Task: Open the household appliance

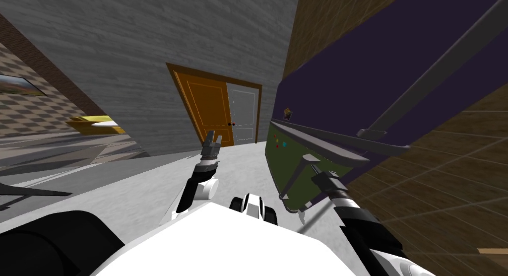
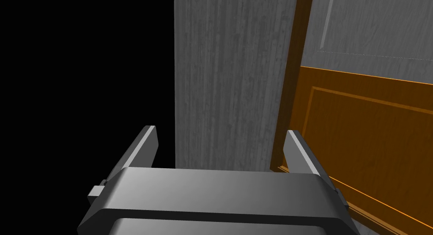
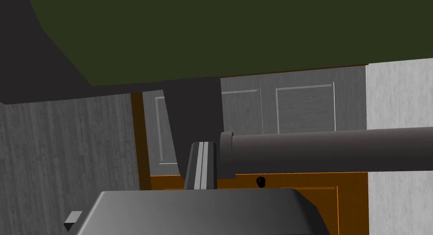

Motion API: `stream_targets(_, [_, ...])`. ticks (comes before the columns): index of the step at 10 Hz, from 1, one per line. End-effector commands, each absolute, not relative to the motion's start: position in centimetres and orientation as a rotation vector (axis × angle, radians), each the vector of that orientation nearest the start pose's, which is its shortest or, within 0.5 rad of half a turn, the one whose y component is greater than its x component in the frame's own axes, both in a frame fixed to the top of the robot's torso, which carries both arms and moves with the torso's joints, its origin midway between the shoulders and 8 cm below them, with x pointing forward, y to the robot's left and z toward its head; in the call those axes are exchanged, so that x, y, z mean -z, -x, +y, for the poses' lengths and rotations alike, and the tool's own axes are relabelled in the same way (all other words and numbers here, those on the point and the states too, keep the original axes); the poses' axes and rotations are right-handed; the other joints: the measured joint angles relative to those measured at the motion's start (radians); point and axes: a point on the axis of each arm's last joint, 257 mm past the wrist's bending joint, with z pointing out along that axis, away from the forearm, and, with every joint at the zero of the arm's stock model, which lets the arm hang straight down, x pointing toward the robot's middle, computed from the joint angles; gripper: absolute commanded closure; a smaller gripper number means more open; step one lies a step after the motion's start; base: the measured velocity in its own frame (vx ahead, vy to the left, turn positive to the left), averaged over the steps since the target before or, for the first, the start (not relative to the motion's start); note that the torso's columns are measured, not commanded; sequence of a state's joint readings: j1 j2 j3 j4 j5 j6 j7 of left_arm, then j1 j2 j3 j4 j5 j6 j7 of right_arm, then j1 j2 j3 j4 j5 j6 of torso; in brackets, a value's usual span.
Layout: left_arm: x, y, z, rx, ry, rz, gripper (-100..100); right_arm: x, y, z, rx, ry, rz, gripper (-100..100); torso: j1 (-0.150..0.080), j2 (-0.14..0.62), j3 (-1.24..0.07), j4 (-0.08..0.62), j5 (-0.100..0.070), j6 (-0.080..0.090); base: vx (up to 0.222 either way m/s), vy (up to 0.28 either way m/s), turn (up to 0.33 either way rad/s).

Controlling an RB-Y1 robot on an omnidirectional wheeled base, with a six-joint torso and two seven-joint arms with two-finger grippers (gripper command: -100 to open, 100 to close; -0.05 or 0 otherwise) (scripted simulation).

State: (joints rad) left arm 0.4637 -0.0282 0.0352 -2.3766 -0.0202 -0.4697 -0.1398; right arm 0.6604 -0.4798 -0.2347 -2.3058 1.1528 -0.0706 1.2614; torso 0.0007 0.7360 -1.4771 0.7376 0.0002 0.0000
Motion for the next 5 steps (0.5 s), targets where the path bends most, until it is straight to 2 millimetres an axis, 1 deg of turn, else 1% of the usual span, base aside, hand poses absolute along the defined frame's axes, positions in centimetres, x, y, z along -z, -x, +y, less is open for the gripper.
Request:
stream_targets(1, [-7.27,-32.72,28.32,1.153,0.535,0.559,0,8.7,-36.42,-37.64,1.182,1.032,1.183,100,-0.004,0.001,0.001,0.0,-0.001,0.0,0.002,0.302,-0.065])
stream_targets(2, [-7.27,-32.72,28.33,1.153,0.535,0.56,0,8.7,-36.42,-37.64,1.182,1.032,1.183,100,0.0,0.002,0.001,0.0,0.0,0.0,-0.022,0.253,-0.061])
stream_targets(3, [-7.27,-32.72,28.32,1.153,0.535,0.559,0,8.44,-36.12,-38.48,1.207,1.018,1.196,100,-0.003,0.003,0.002,0.001,0.0,0.0,-0.057,0.257,-0.089])
stream_targets(4, [-7.27,-32.72,28.33,1.153,0.535,0.56,0,8.44,-36.12,-38.48,1.207,1.018,1.196,100,-0.001,0.005,0.003,0.001,-0.001,0.0,-0.06,0.282,-0.05])
stream_targets(5, [-7.27,-32.72,28.32,1.153,0.535,0.559,0,8.4,-36.18,-38.32,1.202,1.021,1.193,100,0.0,0.004,0.002,0.001,0.0,0.0,-0.026,0.126,-0.013])
